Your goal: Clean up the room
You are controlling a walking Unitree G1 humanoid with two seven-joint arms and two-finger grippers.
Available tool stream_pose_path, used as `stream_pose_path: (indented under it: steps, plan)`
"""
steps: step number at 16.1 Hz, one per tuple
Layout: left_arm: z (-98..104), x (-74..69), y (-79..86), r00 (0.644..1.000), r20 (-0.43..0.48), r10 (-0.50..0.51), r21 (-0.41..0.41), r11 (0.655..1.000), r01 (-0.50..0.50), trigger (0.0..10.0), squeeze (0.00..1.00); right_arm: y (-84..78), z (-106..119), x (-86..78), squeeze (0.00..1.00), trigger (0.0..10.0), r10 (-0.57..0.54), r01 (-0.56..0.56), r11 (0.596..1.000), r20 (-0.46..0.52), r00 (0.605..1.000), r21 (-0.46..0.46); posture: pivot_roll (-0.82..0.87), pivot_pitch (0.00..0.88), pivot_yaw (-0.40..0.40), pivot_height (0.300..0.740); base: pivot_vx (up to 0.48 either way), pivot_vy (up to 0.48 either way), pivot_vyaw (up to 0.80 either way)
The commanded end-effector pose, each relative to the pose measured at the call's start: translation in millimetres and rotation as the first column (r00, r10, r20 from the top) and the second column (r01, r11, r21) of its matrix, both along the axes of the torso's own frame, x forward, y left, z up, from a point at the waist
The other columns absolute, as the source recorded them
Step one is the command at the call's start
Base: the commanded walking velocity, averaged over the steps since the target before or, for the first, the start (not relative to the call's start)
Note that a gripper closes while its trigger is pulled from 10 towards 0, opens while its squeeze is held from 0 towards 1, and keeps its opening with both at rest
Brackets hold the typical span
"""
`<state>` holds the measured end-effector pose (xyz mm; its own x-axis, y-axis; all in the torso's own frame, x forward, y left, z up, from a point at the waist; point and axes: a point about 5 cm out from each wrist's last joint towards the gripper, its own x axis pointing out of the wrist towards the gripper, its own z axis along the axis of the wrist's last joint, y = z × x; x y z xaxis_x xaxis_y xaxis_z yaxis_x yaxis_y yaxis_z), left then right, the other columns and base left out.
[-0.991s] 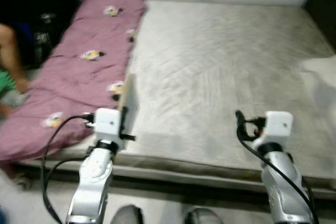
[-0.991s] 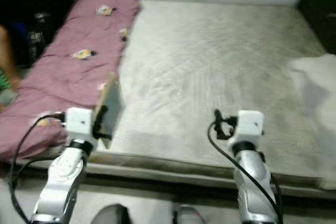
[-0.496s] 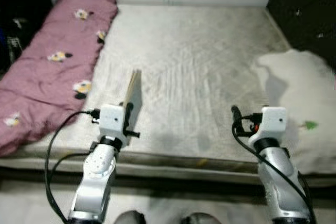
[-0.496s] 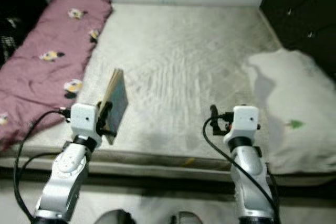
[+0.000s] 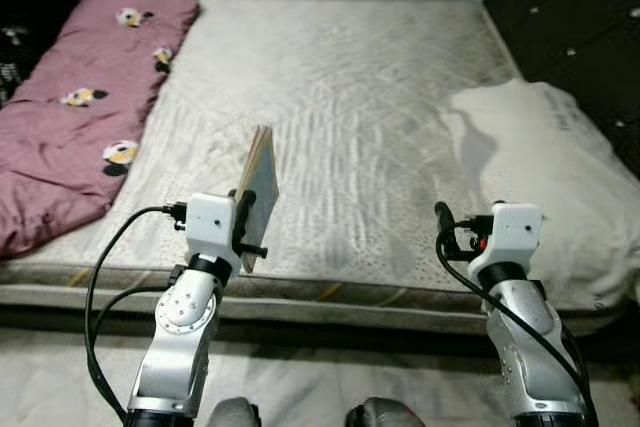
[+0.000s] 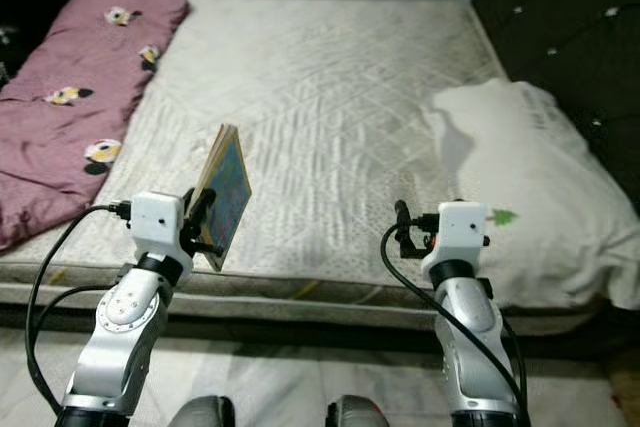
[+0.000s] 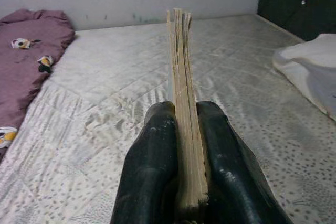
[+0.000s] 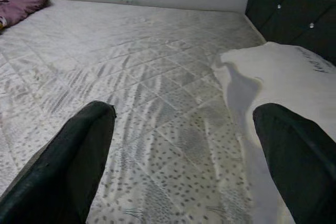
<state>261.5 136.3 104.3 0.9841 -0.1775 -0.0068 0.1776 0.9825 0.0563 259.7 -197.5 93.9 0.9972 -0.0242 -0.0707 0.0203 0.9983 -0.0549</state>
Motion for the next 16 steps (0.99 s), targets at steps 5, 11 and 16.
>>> stream_pose_path:
  steps: [5,11,16]
  plan:
    - [12.3,2.5,4.6,0.998,0.062,-0.006,-0.003,1.0,0.006,10.0,0.0,4.5,2.7,4.3,0.0,10.0,0.014,-0.014,1.0,0.012,1.0,0.001,-0.05,0.082,0.007,0.74,0.292,0.0,0.0]
    - [14.9,2.9,1.0,0.997,0.07,-0.021,-0.014,1.0,0.022,10.0,0.0,4.0,3.7,7.0,0.0,10.0,0.016,-0.015,1.0,0.017,1.0,-0.005,-0.05,0.081,0.009,0.74,0.322,0.0,0.0]
    - [16.6,2.7,-0.2,0.997,0.071,-0.018,-0.017,1.0,0.019,10.0,0.0,4.4,3.0,6.8,0.0,10.0,0.016,-0.016,1.0,0.014,1.0,-0.007,-0.05,0.085,0.009,0.74,0.108,0.0,0.0]
